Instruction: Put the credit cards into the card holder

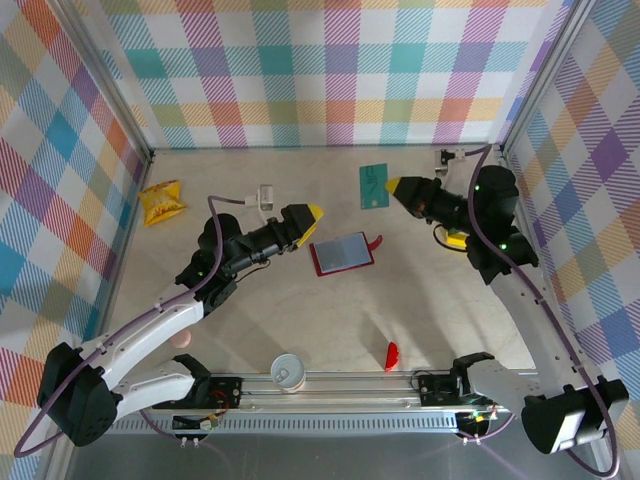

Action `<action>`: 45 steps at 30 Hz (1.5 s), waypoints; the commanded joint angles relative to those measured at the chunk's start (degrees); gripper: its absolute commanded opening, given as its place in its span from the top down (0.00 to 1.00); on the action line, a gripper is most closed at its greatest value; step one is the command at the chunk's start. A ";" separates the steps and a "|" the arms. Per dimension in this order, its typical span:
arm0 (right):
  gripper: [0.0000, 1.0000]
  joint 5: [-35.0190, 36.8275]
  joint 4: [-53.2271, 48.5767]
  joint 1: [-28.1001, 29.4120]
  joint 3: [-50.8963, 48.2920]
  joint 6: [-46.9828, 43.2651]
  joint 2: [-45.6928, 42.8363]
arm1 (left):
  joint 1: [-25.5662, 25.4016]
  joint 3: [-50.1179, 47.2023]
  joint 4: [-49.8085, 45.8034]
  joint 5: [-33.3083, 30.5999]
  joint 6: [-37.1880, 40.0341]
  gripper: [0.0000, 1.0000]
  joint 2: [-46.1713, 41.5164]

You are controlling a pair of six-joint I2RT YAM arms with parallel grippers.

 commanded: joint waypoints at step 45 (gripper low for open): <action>1.00 0.96 13.84 7.93 -6.71 8.68 -1.83 | -7.53 0.83 16.37 -2.35 -5.71 0.55 4.13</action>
